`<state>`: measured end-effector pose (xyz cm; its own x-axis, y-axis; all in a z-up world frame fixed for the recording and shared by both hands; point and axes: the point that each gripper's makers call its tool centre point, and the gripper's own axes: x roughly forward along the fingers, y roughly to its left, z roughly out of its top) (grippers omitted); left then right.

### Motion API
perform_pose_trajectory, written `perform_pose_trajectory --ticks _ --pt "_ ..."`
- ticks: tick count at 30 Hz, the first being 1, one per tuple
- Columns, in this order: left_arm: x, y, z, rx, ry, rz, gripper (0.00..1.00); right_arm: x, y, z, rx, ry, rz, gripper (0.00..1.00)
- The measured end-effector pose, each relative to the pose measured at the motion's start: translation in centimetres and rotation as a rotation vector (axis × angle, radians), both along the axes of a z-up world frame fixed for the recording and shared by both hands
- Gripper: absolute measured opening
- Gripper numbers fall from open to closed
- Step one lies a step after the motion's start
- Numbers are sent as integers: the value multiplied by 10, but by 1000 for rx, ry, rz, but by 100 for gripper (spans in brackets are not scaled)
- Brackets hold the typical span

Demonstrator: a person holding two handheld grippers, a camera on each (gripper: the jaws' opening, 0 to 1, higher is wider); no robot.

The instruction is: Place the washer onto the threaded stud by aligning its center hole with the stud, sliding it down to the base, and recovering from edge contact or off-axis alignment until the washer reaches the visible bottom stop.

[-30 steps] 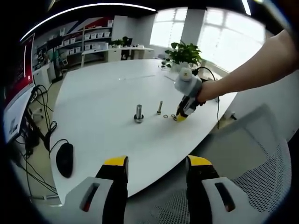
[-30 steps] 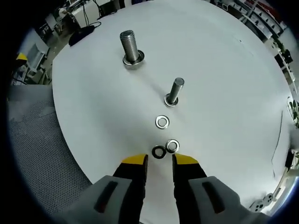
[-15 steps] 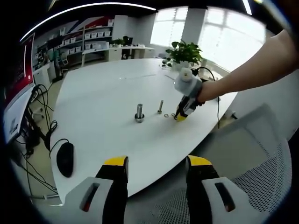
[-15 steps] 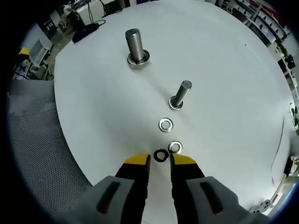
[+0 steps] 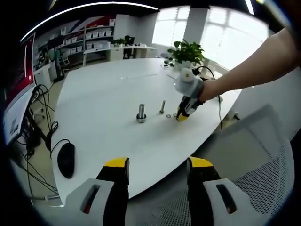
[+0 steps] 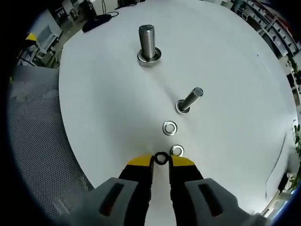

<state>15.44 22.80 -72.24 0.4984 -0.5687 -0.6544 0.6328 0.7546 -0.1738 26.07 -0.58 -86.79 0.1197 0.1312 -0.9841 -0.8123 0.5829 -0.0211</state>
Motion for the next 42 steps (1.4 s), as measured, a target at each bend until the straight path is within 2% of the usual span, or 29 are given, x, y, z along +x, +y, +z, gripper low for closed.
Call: perform_pose_trajectory --ticks 5,9,19,30,36,42 --pt "0 0 -1 6 0 -2 48 0 1 -1 -32 14 2 15" --pt "0 0 -1 4 0 2 48 -1 2 -1 -48 -13 0 15" --pt "0 1 -1 7 0 7 48 -2 -2 1 55 -87 -96 14" --pt "0 1 -2 9 2 0 47 -4 1 1 43 -74 -85 14" --pt "0 0 -1 4 1 -2 47 2 4 12 66 -87 -108 14" --pt "-1 0 -1 2 2 -5 47 16 10 28 90 -118 -117 14"
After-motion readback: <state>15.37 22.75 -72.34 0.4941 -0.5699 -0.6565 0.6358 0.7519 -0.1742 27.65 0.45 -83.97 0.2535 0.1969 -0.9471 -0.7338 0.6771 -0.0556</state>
